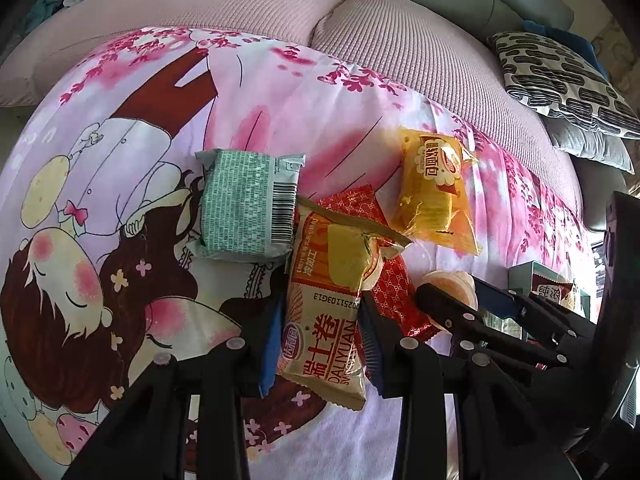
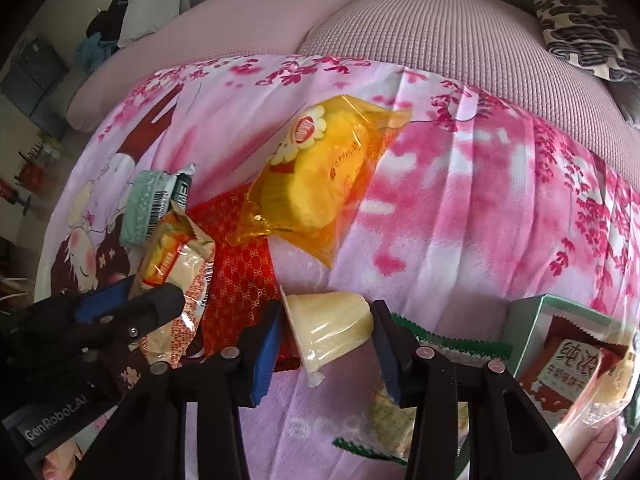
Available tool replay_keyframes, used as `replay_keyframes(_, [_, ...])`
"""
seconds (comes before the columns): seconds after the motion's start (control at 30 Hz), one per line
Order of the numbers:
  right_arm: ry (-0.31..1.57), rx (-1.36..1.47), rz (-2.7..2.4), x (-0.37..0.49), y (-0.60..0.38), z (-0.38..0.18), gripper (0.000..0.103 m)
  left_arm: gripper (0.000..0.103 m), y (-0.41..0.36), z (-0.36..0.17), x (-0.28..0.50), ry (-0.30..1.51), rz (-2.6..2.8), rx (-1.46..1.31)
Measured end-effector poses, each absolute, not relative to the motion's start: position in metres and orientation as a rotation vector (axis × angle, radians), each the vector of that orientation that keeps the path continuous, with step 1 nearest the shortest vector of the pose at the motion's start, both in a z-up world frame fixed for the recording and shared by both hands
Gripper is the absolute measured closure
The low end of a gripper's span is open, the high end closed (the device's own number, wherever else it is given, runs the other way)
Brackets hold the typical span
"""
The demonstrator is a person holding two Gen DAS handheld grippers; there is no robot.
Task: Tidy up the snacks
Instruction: 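Grasp the cream pudding cup with the right tool while the left tool grasps the yellow Daliyuan bag, then carry the pudding cup and Daliyuan bag into the tray and open both tools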
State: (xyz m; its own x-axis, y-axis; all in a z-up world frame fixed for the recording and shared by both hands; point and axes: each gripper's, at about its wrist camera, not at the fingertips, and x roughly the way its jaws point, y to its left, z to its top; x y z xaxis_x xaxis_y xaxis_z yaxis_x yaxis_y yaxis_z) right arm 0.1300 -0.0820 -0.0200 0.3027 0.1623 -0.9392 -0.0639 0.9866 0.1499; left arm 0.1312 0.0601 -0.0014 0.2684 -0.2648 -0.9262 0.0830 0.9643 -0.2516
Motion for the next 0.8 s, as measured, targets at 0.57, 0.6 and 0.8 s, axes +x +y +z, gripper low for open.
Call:
replay_keyframes(0.57, [1.128,0.222,0.088,0.1,-0.096,0.001,0.062,0.068,0.056,0.015,0.127,1.256,-0.23,-0.159])
replay_keyframes(0.6, [1.123,0.23,0.084,0.098,-0.096,0.002,0.062,0.068,0.056,0.017,0.126,1.251,-0.228,-0.161])
replay_keyframes(0.8, [1.053,0.268,0.059,0.077,-0.103,0.025,0.062,0.068,0.056,0.028,0.12,1.223,-0.233,-0.163])
